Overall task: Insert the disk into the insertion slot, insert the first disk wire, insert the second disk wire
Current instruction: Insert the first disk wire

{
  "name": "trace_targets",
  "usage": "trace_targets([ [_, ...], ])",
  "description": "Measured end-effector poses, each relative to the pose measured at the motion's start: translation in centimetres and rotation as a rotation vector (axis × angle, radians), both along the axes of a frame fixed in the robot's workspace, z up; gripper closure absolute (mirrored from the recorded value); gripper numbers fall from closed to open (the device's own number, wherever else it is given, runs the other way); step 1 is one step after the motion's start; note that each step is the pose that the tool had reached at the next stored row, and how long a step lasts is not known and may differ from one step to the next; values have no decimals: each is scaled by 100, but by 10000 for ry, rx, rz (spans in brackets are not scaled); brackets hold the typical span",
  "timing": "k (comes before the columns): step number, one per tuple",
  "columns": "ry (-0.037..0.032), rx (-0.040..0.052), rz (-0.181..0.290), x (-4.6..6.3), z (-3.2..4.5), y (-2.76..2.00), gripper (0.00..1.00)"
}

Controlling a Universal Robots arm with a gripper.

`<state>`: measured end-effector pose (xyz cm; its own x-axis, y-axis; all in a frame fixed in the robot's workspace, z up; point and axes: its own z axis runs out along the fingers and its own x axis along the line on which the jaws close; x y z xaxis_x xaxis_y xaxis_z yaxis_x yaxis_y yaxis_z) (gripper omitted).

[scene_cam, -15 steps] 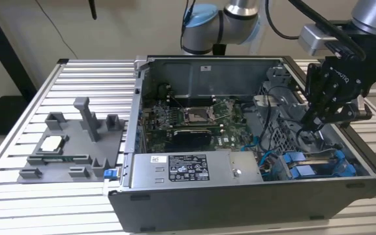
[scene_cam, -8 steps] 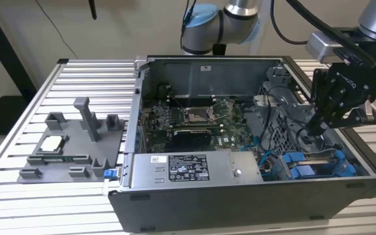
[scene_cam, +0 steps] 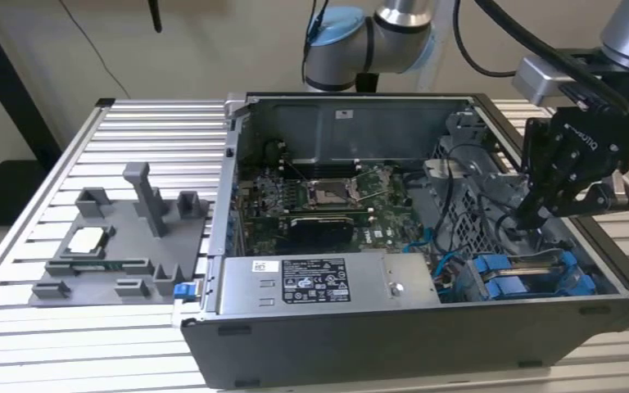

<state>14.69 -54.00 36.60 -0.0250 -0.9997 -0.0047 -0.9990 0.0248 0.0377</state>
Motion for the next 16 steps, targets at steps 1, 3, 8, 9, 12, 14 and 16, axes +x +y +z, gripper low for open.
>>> trace_targets([
  [1,0,0,0,0,0,0,81],
  [3,0,-5,0,0,-1,0,81],
  [8,0,-36,0,6,-15,0,81],
  [9,0,-43,1,8,-19,0,81],
  [12,0,-71,1,14,-30,0,81],
  [14,0,-100,1,22,-39,0,81],
  [16,5,-129,0,34,-49,0,81],
])
